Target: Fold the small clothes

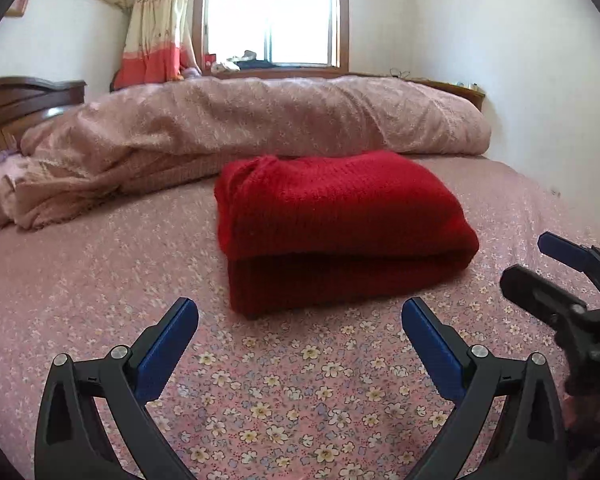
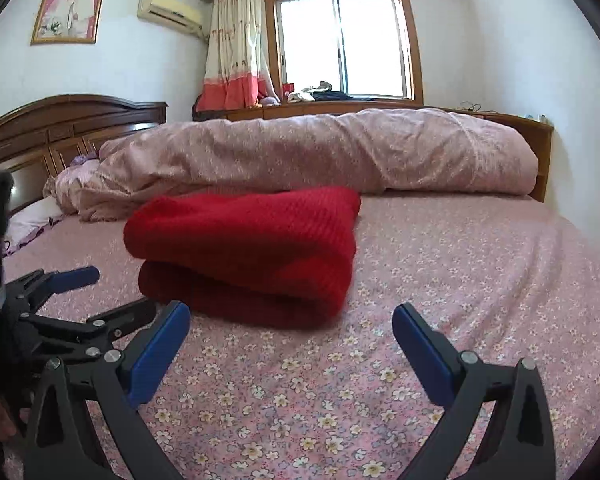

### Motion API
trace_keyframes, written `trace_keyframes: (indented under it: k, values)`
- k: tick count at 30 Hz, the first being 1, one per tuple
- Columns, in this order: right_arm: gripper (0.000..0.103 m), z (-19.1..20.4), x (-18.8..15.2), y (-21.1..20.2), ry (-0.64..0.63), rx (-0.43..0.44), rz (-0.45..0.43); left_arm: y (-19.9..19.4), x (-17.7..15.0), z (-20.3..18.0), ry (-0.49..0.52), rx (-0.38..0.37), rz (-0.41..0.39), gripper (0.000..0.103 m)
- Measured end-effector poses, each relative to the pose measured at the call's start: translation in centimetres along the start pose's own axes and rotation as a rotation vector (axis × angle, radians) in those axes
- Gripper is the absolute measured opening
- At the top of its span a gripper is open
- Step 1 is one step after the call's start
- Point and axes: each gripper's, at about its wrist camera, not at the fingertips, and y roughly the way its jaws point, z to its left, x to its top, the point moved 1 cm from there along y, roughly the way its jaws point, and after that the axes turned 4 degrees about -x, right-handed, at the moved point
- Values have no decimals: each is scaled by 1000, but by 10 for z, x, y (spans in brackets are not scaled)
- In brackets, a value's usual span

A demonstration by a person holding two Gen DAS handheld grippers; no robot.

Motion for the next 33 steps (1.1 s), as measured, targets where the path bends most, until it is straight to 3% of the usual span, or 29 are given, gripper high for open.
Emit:
trace_keyframes:
  k: [33]
  values:
    - [103, -13, -1, 14, 30, -19, 54, 4, -6, -1, -2, -2, 19, 99]
